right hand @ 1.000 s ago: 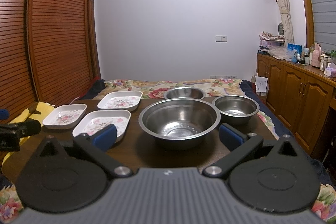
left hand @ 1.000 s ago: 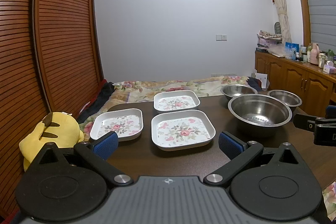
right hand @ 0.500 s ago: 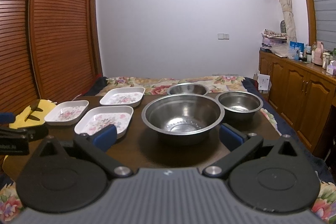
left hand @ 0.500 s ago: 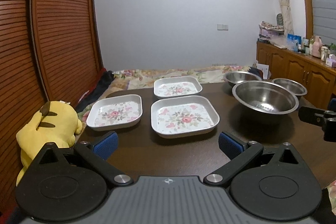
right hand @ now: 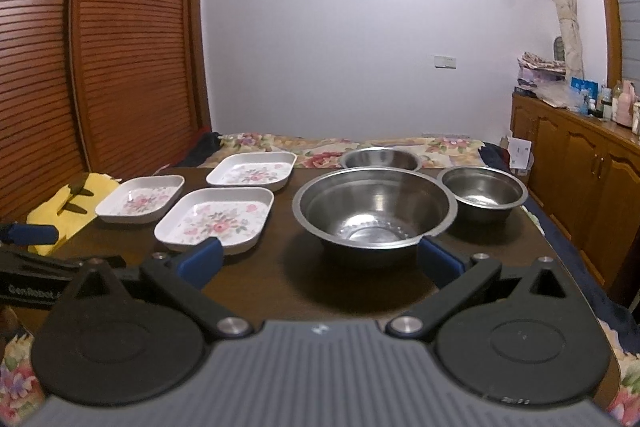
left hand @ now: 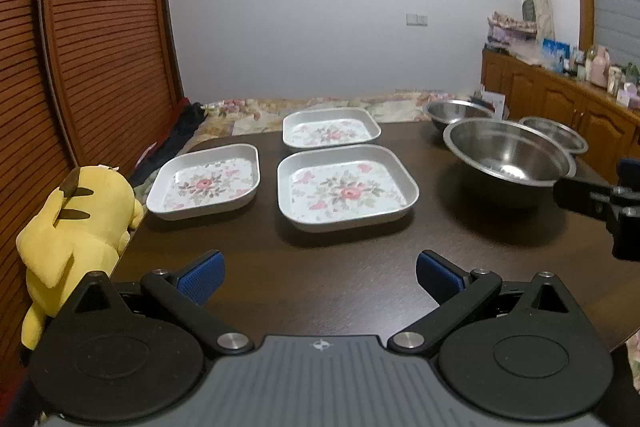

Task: Organize plates and bowls

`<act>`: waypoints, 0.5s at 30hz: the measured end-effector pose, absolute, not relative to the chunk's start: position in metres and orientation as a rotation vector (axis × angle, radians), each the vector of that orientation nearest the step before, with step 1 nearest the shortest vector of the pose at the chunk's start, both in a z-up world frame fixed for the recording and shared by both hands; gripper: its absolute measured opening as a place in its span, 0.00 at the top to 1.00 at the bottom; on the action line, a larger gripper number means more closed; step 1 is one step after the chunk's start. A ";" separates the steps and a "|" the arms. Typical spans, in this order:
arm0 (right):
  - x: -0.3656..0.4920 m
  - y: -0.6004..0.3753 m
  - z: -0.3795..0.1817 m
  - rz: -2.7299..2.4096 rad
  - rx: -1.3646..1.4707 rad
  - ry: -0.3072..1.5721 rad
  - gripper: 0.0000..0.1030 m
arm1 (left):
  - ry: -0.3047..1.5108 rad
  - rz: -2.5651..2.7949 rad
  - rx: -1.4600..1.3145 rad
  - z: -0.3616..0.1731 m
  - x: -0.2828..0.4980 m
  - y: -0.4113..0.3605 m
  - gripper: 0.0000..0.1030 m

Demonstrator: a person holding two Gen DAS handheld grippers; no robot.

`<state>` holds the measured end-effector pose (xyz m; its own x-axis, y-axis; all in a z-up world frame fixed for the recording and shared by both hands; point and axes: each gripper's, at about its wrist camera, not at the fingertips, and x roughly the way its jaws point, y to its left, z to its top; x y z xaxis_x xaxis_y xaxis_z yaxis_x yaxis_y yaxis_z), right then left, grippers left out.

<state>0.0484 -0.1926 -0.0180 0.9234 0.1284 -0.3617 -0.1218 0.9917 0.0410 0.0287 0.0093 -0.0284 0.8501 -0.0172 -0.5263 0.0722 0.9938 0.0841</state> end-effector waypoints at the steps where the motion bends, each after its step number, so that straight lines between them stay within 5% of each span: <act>1: 0.049 -0.190 -0.017 0.131 0.009 0.371 0.00 | 0.556 -0.045 0.107 -0.029 0.030 0.010 0.00; 15: 0.071 -0.157 -0.009 0.194 -0.087 0.356 0.00 | 0.559 -0.029 0.107 -0.028 0.054 0.031 0.00</act>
